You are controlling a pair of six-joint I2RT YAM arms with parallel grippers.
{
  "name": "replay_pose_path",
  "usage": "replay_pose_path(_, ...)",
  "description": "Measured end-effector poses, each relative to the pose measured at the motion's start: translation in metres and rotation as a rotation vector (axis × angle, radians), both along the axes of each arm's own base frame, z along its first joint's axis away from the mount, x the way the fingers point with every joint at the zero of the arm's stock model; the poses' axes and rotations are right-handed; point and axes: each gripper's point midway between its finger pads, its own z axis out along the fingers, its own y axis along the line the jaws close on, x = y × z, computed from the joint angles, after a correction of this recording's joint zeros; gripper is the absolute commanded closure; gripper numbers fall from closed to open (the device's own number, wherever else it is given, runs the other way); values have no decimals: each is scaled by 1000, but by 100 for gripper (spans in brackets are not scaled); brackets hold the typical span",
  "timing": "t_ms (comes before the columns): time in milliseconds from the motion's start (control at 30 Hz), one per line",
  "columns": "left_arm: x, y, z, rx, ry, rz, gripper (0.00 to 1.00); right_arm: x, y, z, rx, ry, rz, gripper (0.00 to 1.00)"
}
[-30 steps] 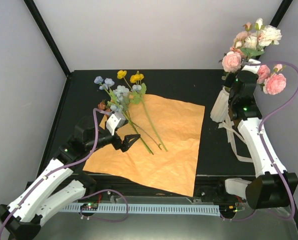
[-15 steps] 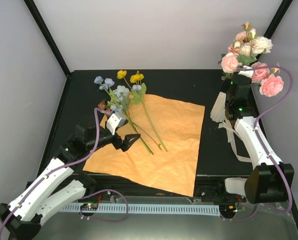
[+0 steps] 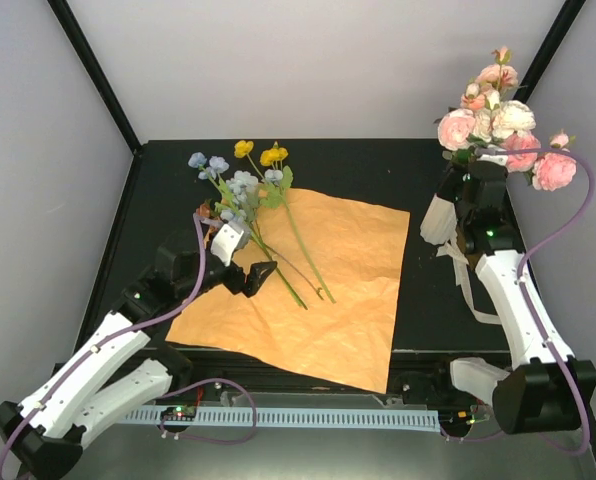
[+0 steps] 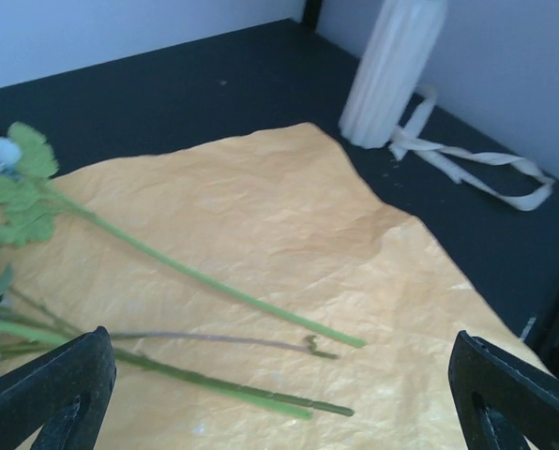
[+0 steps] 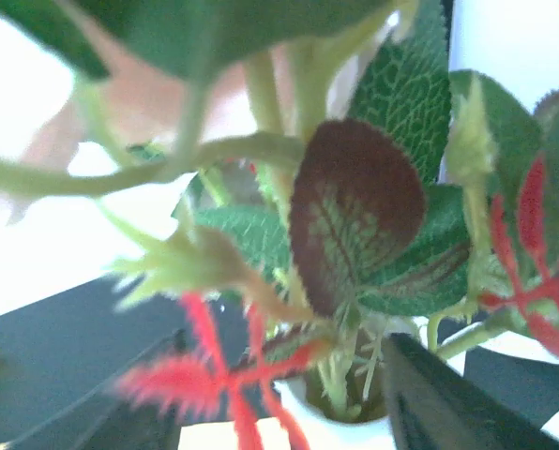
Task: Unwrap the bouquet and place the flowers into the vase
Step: Insert the fake flower into the vase.
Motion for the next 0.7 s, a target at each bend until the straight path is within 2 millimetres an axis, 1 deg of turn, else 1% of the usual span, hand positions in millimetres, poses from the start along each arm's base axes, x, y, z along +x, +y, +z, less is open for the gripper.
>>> replay_pose_path(200, 19, 14, -21, 54, 79, 144, 1, -24, 18, 3, 88, 18, 93, 15)
replay_pose_path(233, 21, 15, -23, 58, 90, 160, 1, -28, 20, 3, 105, 15, 105, 11)
replay_pose_path(267, 23, 17, -26, 62, 109, 180, 1, -33, 24, 2, 119, 16, 126, 2)
replay_pose_path(300, 27, 19, -28, 64, 127, 206, 1, -38, 27, 2, 130, 20, 141, 0)
replay_pose_path(400, 36, 25, -30, 48, 171, 284, 3, -48, 35, -1, 162, 36, 179, 0)
replay_pose_path(500, 42, 29, -30, 0, 208, 341, 7, -56, 45, -3, 199, 35, 233, 0)
replay_pose_path(633, 51, 24, -29, -75, 250, 370, 17, -71, 66, -17, 282, 53, 342, 0)
replay_pose_path(700, 58, 18, -35, -94, 281, 378, 21, -78, 75, -27, 323, 73, 381, 0)
